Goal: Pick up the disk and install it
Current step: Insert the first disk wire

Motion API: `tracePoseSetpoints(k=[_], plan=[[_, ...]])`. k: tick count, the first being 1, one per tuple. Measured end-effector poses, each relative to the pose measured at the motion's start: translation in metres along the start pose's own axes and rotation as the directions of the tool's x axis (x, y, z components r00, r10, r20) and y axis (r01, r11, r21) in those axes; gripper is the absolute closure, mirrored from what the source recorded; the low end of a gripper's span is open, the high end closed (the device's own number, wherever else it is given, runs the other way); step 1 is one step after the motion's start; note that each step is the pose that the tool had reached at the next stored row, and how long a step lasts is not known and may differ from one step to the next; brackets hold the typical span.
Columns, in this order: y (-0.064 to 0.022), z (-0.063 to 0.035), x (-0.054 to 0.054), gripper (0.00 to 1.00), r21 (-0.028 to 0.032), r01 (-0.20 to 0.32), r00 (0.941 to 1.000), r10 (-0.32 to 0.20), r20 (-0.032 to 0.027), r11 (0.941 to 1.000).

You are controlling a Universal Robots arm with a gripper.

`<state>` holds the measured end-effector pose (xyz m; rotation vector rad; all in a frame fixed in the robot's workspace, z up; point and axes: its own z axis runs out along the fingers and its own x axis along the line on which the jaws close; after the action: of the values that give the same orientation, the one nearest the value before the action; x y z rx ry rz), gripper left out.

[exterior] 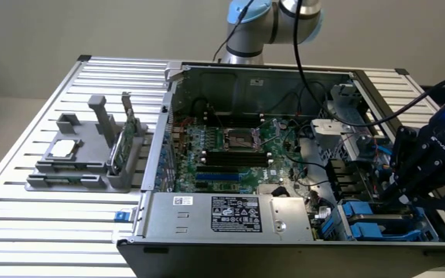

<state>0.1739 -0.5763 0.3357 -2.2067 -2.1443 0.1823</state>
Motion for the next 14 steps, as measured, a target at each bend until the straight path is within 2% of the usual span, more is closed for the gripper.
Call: tracePoseSetpoints(k=[3, 8, 14], plan=[[0.0001, 0.0001, 0.0009, 0.83, -0.0018, -0.005, 1.0000, 0.005, 0.0046, 1.0000], [0.0000, 0.0001, 0.0010, 0.83, -0.0030, -0.005, 1.0000, 0.005, 0.0056, 1.0000], [0.0000, 0.0009, 0.0012, 0.83, -0.0167, -0.006, 1.0000, 0.006, 0.0051, 0.9998]])
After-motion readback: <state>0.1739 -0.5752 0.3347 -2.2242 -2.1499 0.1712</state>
